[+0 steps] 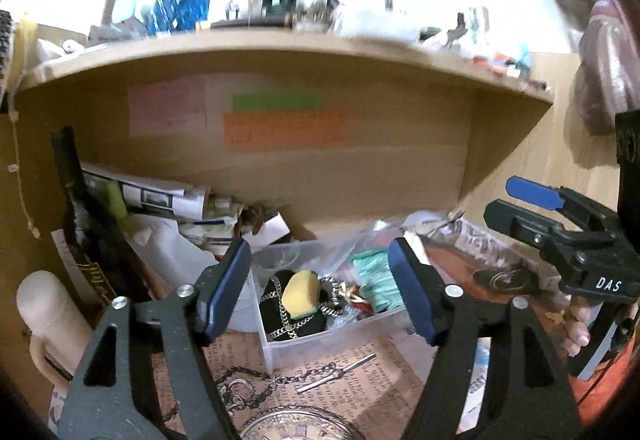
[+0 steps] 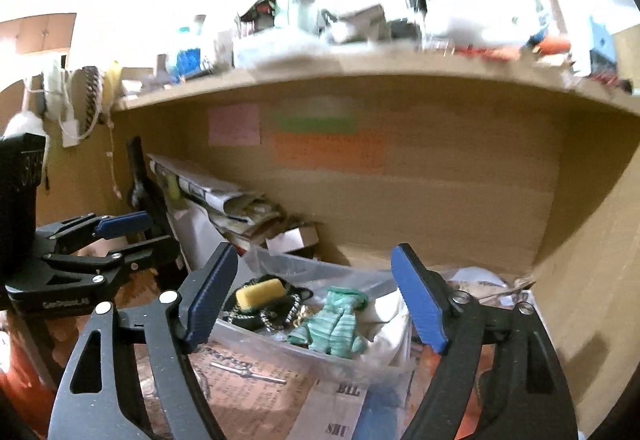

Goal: Organize soft objects

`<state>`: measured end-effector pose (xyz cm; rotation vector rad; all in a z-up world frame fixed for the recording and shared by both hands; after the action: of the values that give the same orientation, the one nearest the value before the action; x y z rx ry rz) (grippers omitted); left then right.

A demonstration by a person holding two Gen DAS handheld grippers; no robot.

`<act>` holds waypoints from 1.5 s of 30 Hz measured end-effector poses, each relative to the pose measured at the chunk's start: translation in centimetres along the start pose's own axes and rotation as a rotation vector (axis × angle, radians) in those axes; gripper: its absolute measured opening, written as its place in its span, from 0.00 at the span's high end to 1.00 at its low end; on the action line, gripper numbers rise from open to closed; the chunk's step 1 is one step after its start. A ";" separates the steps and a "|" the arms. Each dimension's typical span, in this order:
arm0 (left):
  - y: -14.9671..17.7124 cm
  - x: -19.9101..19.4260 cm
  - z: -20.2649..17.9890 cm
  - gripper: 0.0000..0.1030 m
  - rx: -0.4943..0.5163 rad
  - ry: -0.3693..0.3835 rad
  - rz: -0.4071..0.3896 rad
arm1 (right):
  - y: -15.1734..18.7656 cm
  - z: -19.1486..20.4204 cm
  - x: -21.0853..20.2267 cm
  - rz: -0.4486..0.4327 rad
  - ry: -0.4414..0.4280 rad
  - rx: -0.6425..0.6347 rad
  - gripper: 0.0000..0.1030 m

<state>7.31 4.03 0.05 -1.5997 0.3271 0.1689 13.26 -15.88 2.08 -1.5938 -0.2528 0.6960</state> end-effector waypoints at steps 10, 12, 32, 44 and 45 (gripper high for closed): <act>0.4 -3.9 -1.3 0.05 0.005 -0.007 -0.085 | 0.5 1.3 -3.1 -0.067 0.007 0.017 0.05; 0.5 -4.3 -1.6 0.02 0.007 -0.014 -0.092 | 0.6 1.4 -3.5 -0.070 0.004 0.020 0.03; 0.9 -4.7 -1.8 0.00 0.003 -0.016 -0.089 | 1.2 1.8 -4.3 -0.069 -0.005 0.034 0.00; 0.9 -4.5 -1.4 0.00 0.002 -0.004 -0.084 | 1.3 1.7 -4.3 -0.070 -0.002 0.036 0.00; 0.8 -4.4 -1.3 0.00 0.003 -0.003 -0.082 | 1.3 1.7 -4.3 -0.070 -0.001 0.037 0.00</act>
<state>2.77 3.13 0.67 -1.6074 0.2584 0.1077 8.62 -17.00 2.06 -1.5424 -0.2938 0.6445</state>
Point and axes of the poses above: each gripper's, at about its wrist camera, not at the fingertips, and x roughly the way its jaws point, z to its left, y to its underside, the point moved 1 cm from there along x, roughly the way its jaws point, and after that the axes turned 3 degrees about y, right-handed, at the moved point
